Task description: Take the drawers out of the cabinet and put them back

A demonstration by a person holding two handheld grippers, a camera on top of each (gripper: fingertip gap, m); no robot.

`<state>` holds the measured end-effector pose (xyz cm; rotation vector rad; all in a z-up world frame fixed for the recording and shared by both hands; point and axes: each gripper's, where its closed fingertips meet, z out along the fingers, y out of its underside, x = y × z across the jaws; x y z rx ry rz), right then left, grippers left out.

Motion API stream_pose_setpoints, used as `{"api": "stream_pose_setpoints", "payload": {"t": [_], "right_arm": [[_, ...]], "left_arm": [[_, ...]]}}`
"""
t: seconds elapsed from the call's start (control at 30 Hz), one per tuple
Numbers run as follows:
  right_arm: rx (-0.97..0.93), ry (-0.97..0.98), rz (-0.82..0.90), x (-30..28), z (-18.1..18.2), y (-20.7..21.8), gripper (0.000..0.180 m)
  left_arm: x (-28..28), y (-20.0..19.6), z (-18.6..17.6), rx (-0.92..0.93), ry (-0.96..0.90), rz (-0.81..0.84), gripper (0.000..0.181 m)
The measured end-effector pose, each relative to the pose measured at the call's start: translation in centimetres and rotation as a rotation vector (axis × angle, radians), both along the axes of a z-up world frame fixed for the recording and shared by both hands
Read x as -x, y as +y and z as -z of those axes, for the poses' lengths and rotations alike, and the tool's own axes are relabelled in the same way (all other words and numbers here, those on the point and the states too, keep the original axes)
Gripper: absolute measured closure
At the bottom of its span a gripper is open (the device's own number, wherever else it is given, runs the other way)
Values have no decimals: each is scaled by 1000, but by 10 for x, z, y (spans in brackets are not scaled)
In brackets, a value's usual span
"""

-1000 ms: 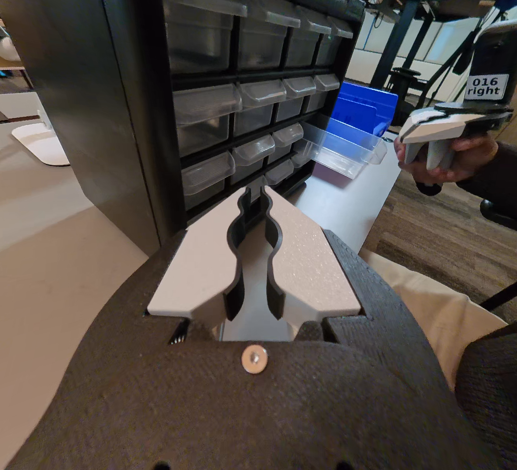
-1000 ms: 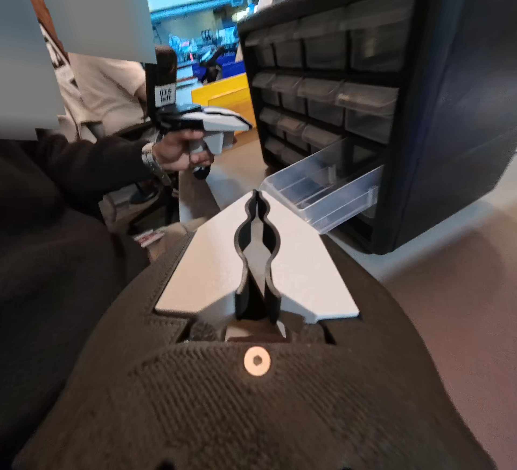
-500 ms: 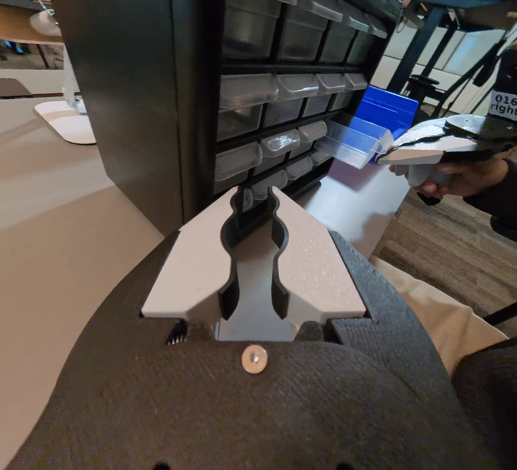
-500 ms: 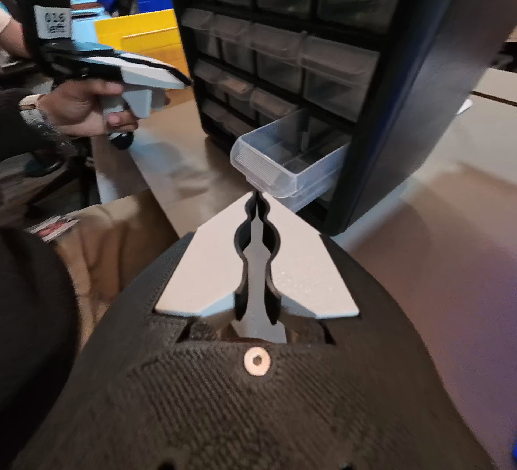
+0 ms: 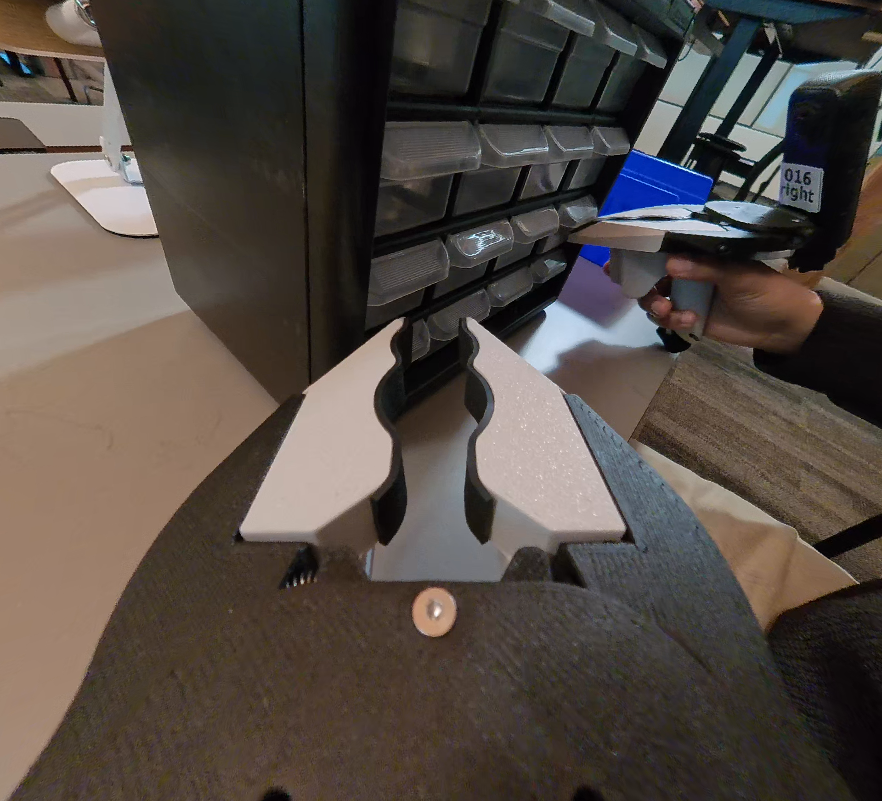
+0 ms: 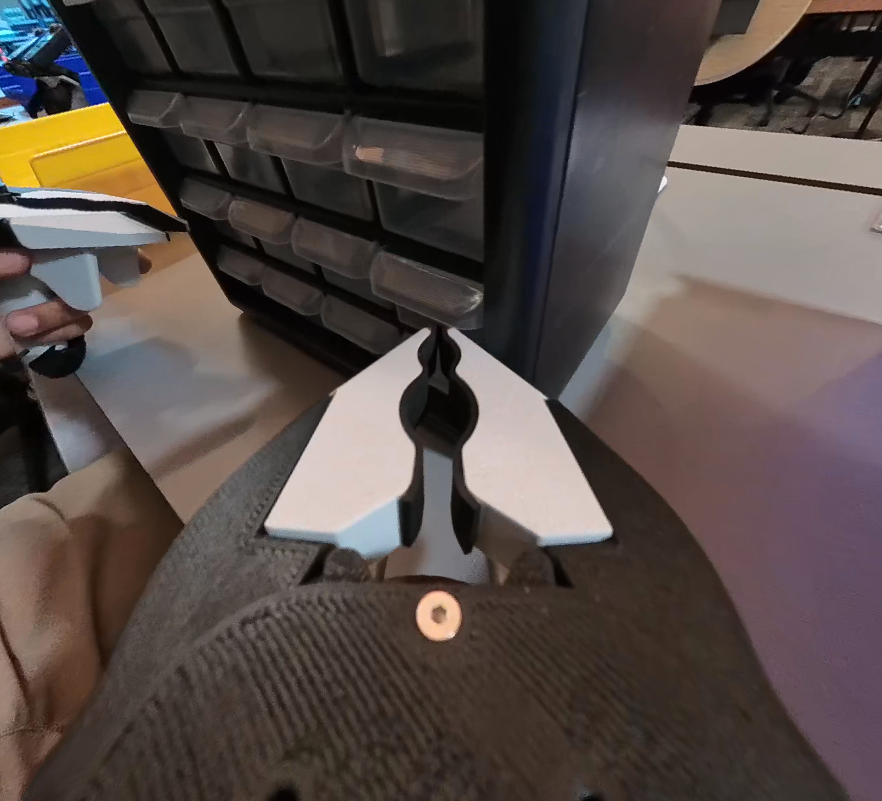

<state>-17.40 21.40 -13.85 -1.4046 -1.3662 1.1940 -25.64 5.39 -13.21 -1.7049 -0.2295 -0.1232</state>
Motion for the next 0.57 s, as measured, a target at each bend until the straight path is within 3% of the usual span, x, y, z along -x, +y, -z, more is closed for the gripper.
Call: {"api": "stream_pose_setpoints", "payload": {"t": [0.03, 0.57], "right_arm": [[-3, 0, -1, 2, 0, -1, 180], [-124, -3, 42, 8, 1, -6, 180]], "left_arm": [[-1, 0, 0, 1, 1, 1, 164], [-2, 0, 0, 5, 26, -3, 164]]}}
